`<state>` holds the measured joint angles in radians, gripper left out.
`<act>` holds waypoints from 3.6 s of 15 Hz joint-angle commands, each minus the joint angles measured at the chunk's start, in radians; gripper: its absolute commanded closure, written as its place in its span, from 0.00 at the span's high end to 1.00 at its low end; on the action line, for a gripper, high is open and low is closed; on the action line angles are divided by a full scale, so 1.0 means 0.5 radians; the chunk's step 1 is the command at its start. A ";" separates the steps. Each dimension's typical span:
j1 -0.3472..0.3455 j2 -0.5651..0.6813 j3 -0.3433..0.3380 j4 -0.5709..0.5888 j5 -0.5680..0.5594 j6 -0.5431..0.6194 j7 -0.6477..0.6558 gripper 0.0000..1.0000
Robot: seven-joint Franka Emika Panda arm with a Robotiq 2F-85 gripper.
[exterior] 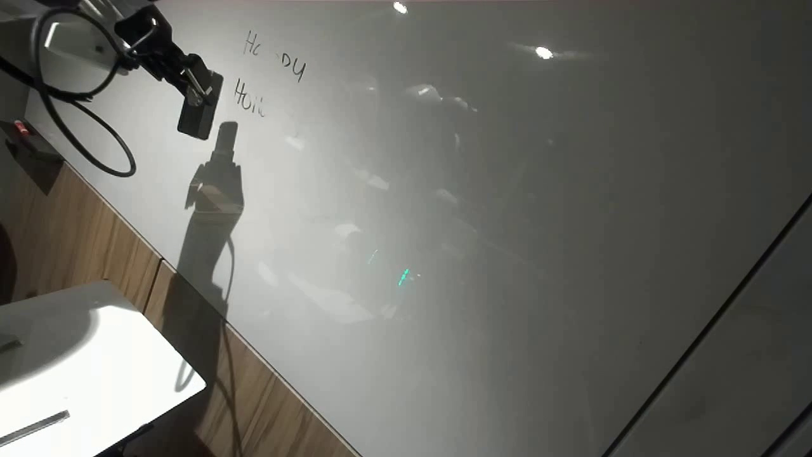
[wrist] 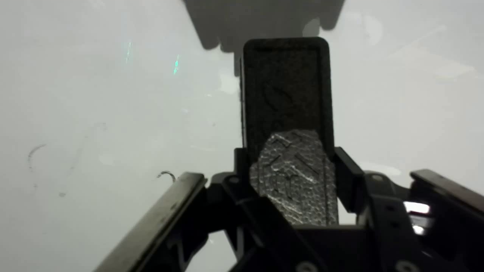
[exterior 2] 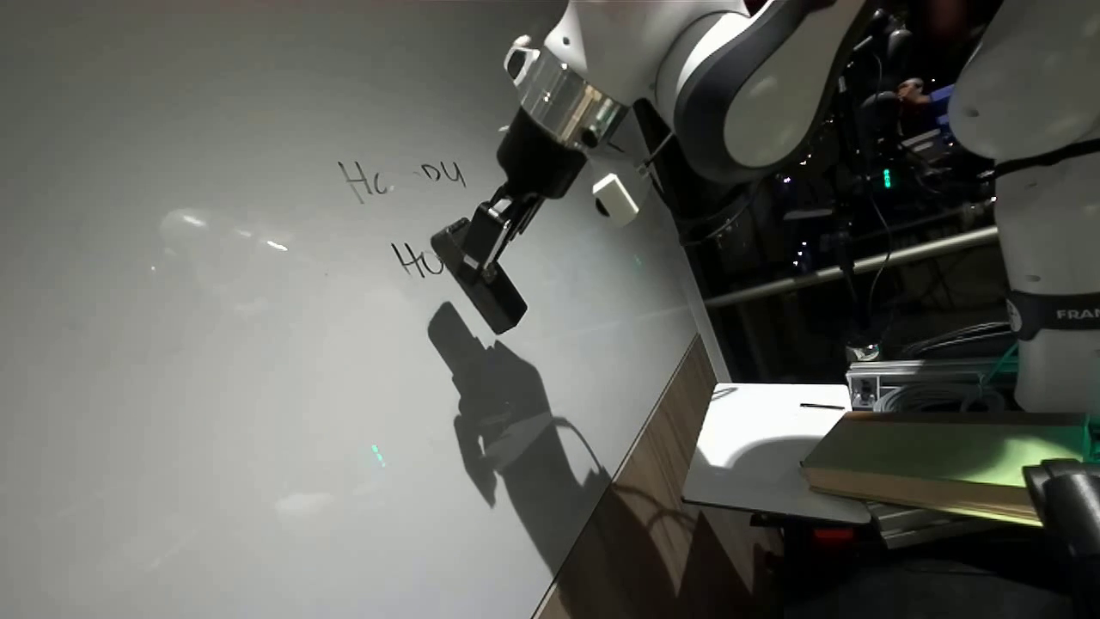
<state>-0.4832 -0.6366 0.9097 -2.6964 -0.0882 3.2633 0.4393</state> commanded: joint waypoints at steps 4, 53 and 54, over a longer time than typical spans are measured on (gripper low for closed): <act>-0.650 0.054 0.559 0.356 0.180 -0.109 -0.104 0.30; -0.567 0.289 0.187 1.127 -0.737 -1.338 0.258 0.30; -0.598 0.299 0.194 1.113 -0.775 -1.333 0.282 0.30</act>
<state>-0.6845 -0.5808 0.9731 -2.1365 -0.3892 2.5330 0.5356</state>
